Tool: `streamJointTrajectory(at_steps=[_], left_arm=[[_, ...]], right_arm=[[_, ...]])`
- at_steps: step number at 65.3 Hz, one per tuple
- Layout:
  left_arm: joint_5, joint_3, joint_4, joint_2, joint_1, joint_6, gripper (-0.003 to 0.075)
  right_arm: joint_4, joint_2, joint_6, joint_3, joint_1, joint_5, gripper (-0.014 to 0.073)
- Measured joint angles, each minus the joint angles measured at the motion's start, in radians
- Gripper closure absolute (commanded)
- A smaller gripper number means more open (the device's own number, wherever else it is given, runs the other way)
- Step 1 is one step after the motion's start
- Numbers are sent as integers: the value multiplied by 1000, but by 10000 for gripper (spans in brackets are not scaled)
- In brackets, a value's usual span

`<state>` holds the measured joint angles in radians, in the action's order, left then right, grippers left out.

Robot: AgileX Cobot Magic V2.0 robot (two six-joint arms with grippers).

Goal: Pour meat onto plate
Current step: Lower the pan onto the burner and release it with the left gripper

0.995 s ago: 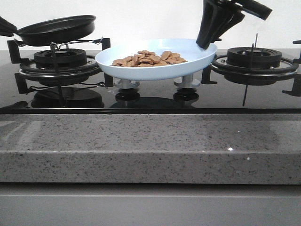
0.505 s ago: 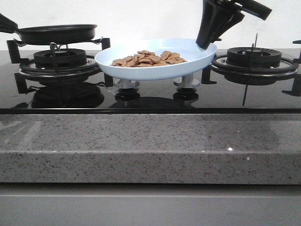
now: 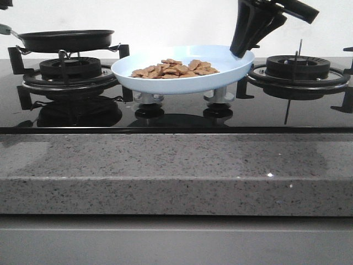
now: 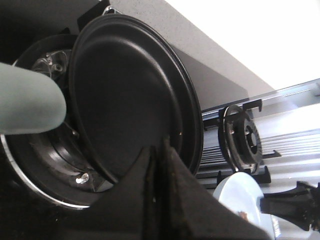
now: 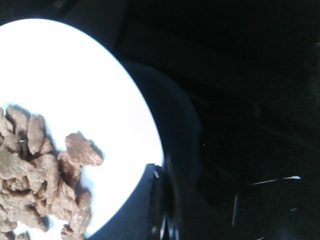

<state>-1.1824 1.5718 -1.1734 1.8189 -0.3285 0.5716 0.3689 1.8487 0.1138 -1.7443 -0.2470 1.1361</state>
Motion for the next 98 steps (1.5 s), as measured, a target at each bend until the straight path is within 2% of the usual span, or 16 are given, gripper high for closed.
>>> streamJointTrajectory(at_steps=[14, 28, 45, 52, 62, 78, 87, 98], left_arm=[[20, 2, 137, -135, 7, 0, 741], [132, -42, 299, -342, 80, -2, 741], [345, -271, 563, -626, 221, -53, 741], [421, -394, 622, -747, 276, -64, 741], [502, -556, 683, -899, 329, -68, 741], [584, -794, 740, -1163, 343, -68, 741], [617, -882, 745, -1279, 343, -68, 741], [628, -900, 745, -1333, 343, -68, 741]], right_arm=[[0, 0, 0, 0, 0, 0, 654], [0, 0, 0, 0, 0, 0, 654], [0, 0, 0, 0, 0, 0, 654], [0, 0, 0, 0, 0, 0, 654], [0, 0, 0, 0, 0, 0, 654], [0, 0, 0, 0, 0, 0, 654], [0, 0, 0, 0, 0, 0, 654], [0, 0, 0, 0, 0, 0, 654]])
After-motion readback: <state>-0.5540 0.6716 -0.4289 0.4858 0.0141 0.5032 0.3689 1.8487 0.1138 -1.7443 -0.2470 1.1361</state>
